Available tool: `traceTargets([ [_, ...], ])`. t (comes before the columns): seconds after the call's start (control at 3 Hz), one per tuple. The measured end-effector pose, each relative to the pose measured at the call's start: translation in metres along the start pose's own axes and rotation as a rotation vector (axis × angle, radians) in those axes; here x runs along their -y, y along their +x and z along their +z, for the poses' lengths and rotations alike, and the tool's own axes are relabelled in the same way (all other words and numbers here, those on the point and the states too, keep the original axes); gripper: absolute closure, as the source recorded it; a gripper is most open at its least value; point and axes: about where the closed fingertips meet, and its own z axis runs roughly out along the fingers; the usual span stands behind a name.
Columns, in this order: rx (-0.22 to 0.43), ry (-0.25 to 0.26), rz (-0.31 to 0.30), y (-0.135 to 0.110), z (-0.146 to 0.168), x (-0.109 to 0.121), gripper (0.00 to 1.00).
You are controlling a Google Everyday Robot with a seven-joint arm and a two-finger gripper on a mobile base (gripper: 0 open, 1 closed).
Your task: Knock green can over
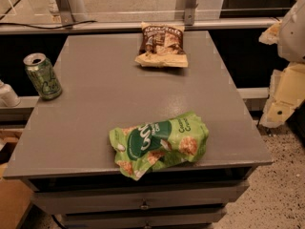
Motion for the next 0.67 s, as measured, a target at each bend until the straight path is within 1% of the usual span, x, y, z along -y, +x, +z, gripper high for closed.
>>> traceTargets([
  [0.33,0.000,0.000,0.000,0.000,0.000,0.000,0.00],
  [0.67,0.031,0.006,-0.020,-0.014,0.012,0.005,0.00],
])
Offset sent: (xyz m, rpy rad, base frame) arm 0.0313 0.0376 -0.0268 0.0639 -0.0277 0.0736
